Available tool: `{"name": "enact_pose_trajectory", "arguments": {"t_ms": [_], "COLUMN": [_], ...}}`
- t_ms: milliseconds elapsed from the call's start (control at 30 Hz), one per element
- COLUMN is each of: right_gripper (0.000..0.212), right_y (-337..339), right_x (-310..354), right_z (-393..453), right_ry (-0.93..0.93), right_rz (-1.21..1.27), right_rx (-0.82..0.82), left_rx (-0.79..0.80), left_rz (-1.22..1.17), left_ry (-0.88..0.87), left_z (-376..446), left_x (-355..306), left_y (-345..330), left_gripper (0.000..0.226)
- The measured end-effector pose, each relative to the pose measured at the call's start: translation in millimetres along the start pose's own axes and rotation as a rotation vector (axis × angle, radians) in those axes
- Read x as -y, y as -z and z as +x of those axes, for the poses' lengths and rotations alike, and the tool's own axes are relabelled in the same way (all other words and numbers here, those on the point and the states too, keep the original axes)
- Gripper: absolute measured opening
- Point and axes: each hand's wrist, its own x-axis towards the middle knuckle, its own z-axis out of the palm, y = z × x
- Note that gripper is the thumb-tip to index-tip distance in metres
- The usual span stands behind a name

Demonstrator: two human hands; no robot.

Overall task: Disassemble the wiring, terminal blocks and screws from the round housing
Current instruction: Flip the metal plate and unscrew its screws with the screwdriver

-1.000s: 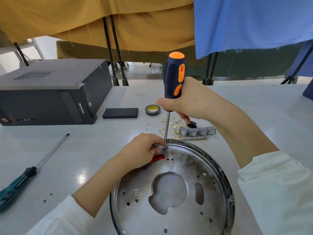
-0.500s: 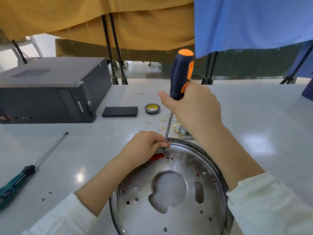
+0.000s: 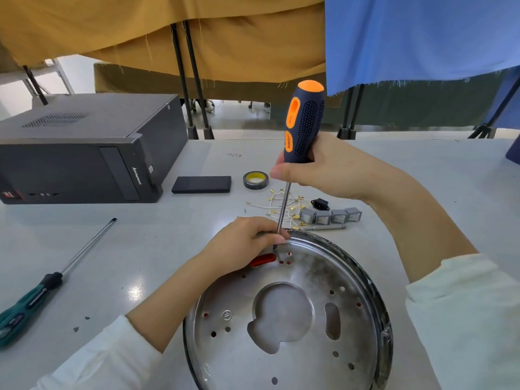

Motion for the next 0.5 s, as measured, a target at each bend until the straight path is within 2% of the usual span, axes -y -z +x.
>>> {"name": "enact_pose_trajectory", "arguments": {"t_ms": [33, 100, 167, 233, 333, 400, 500], "right_gripper": [0.018, 0.026, 0.037, 0.045, 0.037, 0.025, 0.018], "right_y": [-4, -18, -32, -41, -41, -33, -16], "right_x": [0, 0, 5, 11, 10, 8, 7], "right_z": [0, -3, -8, -10, -4, -3, -8], "right_ry": [-0.014, -0.061, -0.154, -0.184, -0.12, -0.078, -0.025], "right_rz": [-0.023, -0.141, -0.408, -0.561, -0.417, -0.253, -0.049], "right_rx": [-0.065, -0.315, -0.574, -0.662, -0.594, -0.473, -0.227], "left_rx": [-0.005, -0.02, -0.052, -0.081, -0.088, -0.074, -0.052], "left_rz": [-0.006, -0.016, -0.013, -0.009, -0.021, -0.029, -0.031], "left_ry": [0.014, 0.04, 0.051, 0.064, 0.071, 0.064, 0.033], "left_z": [1, 4, 5, 4, 3, 3, 3], "left_x": [0, -1, -1, -1, 0, -2, -3], "left_y": [0, 0, -1, -3, -4, -2, 0], "left_gripper": [0.013, 0.014, 0.014, 0.013, 0.011, 0.01, 0.016]}}
